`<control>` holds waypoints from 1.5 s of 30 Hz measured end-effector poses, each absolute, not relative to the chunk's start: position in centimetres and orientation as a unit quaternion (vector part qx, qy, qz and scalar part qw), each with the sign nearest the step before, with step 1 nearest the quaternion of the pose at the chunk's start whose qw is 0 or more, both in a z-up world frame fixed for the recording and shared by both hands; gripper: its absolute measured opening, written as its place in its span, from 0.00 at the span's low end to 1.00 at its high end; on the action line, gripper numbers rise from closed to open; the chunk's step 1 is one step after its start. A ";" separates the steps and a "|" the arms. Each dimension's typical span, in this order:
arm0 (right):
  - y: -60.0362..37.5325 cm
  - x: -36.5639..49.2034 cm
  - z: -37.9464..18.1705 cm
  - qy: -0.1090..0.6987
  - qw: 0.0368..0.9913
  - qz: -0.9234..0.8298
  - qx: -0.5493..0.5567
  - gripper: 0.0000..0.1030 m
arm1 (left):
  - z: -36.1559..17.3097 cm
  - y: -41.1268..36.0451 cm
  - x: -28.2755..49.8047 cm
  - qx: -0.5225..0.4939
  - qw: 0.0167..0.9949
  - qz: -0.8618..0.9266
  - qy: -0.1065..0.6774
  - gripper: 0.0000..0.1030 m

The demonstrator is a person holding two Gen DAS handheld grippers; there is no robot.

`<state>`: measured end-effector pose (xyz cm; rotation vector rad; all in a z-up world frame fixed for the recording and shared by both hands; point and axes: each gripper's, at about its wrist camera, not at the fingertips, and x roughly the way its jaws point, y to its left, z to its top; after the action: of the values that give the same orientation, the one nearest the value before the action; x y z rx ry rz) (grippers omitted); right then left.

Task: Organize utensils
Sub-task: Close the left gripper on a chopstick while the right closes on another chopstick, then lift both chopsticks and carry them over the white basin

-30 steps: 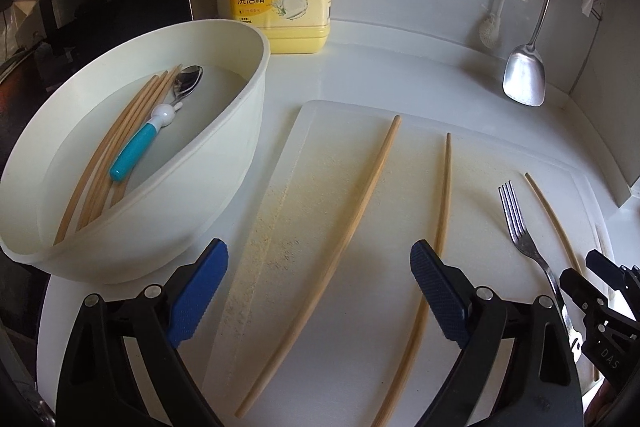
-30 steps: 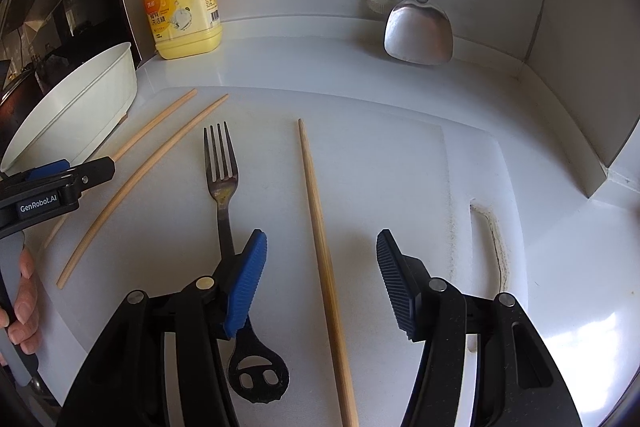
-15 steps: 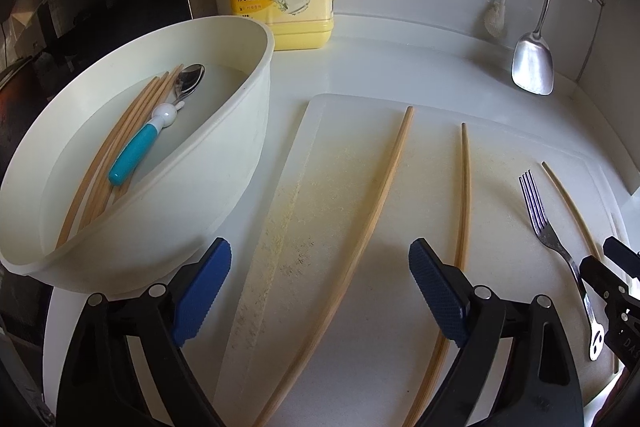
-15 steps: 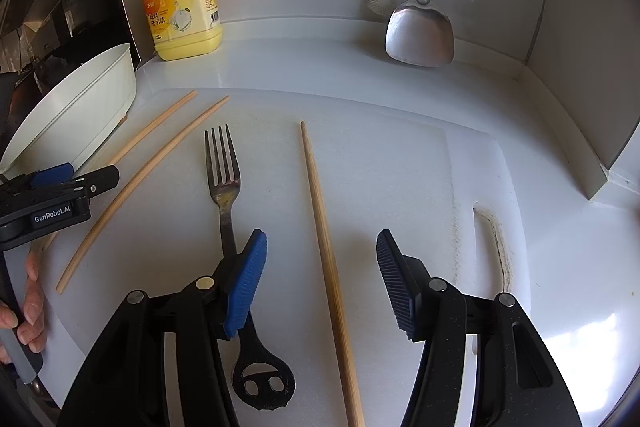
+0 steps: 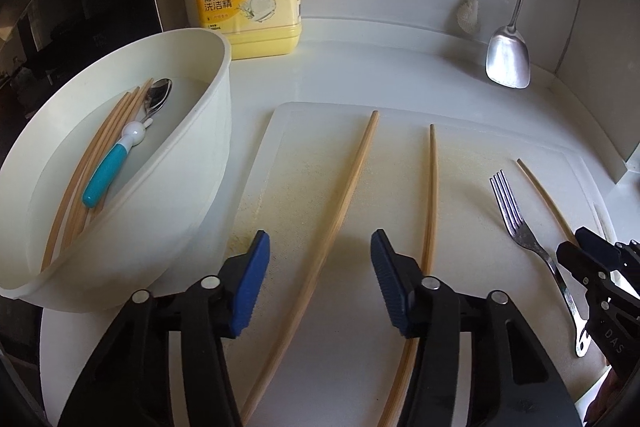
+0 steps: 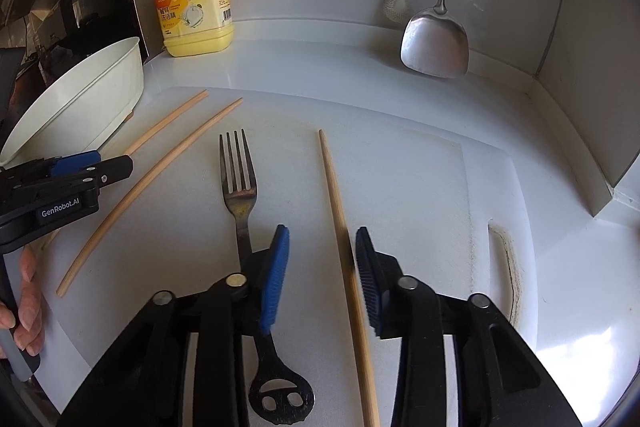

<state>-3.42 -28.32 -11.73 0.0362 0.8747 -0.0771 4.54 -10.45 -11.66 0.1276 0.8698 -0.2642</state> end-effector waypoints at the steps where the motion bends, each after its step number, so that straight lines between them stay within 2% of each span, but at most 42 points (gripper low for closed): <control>1: -28.2 -3.5 -11.8 0.422 0.906 -0.038 0.015 0.23 | -11.6 -10.7 4.4 0.066 0.896 -0.132 0.419 0.36; 5: -27.9 -4.0 -11.8 0.420 0.907 -0.036 0.007 0.09 | -11.5 -11.1 3.9 0.073 0.895 -0.141 0.417 0.23; 6: -27.8 -4.1 -11.8 0.419 0.907 -0.036 0.004 0.08 | -11.5 -11.2 3.8 0.075 0.895 -0.142 0.417 0.19; 7: -27.7 -4.1 -11.8 0.418 0.908 -0.037 0.001 0.07 | -11.5 -11.3 3.8 0.075 0.894 -0.147 0.417 0.08; 8: -27.7 -4.1 -11.8 0.418 0.908 -0.038 -0.001 0.06 | -11.5 -11.5 3.7 0.080 0.893 -0.150 0.417 0.07; 29: -28.8 -6.0 -9.3 0.390 0.918 -0.030 0.066 0.06 | -8.5 -11.1 1.9 0.049 0.891 -0.169 0.417 0.07; 45: -24.1 -4.6 -1.4 0.347 0.936 0.027 0.050 0.06 | -0.2 -6.5 0.9 0.016 0.912 -0.149 0.383 0.07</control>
<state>-4.63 -24.11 -1.44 0.1031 0.7092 0.0544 0.88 -6.47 -0.20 0.0337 0.7887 -0.3067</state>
